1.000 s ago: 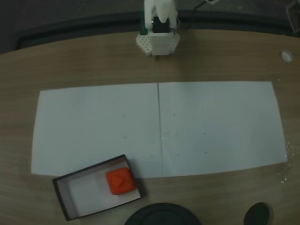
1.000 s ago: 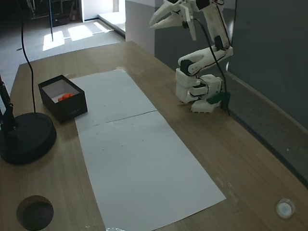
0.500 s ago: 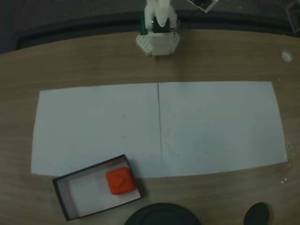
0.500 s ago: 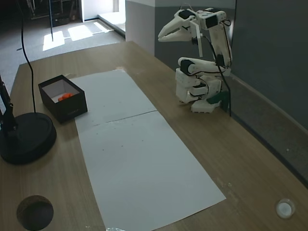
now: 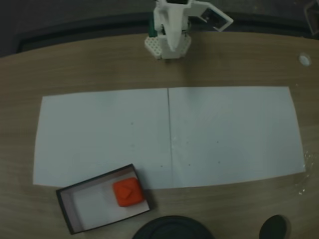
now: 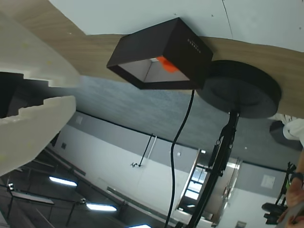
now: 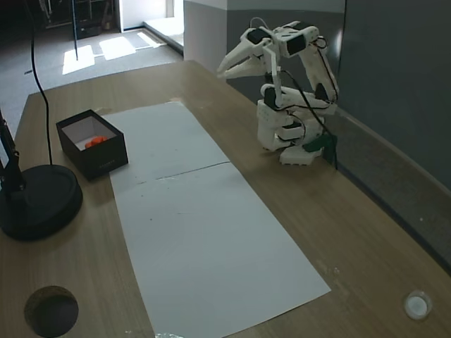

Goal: Grab a orange square and put it in the box.

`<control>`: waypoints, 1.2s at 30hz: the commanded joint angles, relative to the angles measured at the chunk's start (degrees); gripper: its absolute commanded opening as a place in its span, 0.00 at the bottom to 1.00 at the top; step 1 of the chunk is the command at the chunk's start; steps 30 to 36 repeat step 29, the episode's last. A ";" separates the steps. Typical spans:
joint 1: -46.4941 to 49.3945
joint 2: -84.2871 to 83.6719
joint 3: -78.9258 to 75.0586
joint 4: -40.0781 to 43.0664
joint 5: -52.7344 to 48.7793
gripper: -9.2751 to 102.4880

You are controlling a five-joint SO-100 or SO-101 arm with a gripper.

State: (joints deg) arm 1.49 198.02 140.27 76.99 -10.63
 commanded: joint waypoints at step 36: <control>0.09 1.14 31.73 -2.90 10.11 0.08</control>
